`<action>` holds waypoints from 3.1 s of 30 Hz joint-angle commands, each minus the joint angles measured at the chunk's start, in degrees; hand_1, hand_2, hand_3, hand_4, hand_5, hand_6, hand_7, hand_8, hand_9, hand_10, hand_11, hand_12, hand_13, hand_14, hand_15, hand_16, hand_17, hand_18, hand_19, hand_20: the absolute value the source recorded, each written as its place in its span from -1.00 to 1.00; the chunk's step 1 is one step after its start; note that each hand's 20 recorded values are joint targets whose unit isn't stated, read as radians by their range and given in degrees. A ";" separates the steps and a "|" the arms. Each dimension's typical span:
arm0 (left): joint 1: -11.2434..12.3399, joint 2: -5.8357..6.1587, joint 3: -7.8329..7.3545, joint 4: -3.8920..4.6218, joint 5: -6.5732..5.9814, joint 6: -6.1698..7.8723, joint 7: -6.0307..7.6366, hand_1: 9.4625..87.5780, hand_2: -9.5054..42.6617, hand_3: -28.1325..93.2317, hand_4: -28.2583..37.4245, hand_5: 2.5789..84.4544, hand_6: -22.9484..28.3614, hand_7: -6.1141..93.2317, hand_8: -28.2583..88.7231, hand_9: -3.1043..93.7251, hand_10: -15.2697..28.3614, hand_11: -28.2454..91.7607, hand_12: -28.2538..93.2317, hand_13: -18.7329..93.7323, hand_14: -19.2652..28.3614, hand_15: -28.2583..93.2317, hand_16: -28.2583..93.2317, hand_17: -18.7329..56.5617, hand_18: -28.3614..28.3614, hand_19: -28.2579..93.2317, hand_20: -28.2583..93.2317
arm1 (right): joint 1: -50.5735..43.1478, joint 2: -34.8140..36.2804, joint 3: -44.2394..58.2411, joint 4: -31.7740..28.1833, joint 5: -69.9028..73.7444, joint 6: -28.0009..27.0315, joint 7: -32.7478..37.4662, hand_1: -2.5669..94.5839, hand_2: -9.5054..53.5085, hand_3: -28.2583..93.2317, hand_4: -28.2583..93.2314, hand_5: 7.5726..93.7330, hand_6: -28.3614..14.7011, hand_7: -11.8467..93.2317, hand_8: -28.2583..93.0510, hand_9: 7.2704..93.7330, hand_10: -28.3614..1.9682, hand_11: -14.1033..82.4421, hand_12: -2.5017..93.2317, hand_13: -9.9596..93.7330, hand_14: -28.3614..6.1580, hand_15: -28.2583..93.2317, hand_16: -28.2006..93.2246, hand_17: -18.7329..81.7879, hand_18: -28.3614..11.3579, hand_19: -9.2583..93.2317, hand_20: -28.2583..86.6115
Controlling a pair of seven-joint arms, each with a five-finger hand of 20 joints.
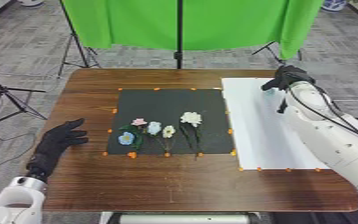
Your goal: Arrange flowers
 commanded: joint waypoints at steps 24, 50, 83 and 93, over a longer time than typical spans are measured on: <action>0.69 -0.44 -0.31 0.37 0.30 -1.27 -1.20 -0.68 0.05 0.43 -1.00 -0.07 0.07 -0.63 -0.63 -0.01 0.38 -0.15 -0.33 0.03 0.66 -0.06 -0.56 -0.40 0.53 -0.31 -0.28 | -12.51 0.71 5.63 -17.97 4.76 18.84 2.59 0.34 -1.00 0.44 -0.81 0.63 0.22 -0.34 -0.39 0.89 0.25 -0.50 -0.07 0.97 0.61 0.46 0.06 0.67 -0.22 1.00 0.46; 0.34 -0.38 -0.43 -0.14 1.59 -2.29 -1.75 -0.68 0.05 0.43 -1.00 -0.07 0.07 -0.63 -0.63 -0.01 0.38 -0.15 -0.33 0.03 0.67 -0.06 -0.56 -0.40 0.53 -0.31 -0.28 | -35.84 -6.21 9.96 -38.04 0.04 19.17 -3.86 0.27 -1.00 0.44 -0.78 0.57 0.25 -0.32 -0.38 0.84 0.23 -0.51 -0.04 0.94 0.60 0.46 0.09 0.65 -0.23 1.00 0.50; -0.33 -0.18 0.04 0.17 2.25 -3.40 -1.93 -0.68 0.04 0.43 -1.00 -0.08 0.05 -0.63 -0.63 -0.02 0.37 -0.16 -0.33 0.03 0.66 -0.06 -0.56 -0.40 0.53 -0.32 -0.28 | -38.15 -7.09 7.76 -36.88 -1.39 16.05 -6.47 -0.05 -1.00 0.53 -0.78 0.43 0.23 -0.37 -0.50 0.59 -0.02 -0.17 -0.41 0.90 0.53 0.48 0.07 0.60 -0.27 1.00 0.50; -0.83 -0.09 0.13 0.36 2.37 -3.67 -1.94 -0.68 0.04 0.44 -1.00 -0.09 0.05 -0.64 -0.63 -0.03 0.37 -0.16 -0.33 0.03 0.66 -0.07 -0.56 -0.41 0.54 -0.31 -0.28 | -38.73 -6.92 8.45 -37.71 -2.70 12.77 -5.72 -0.21 -1.00 0.54 -0.77 0.27 0.17 -0.44 -0.67 0.45 -0.15 -0.21 -0.43 0.88 0.50 0.47 0.07 0.59 -0.30 1.00 0.49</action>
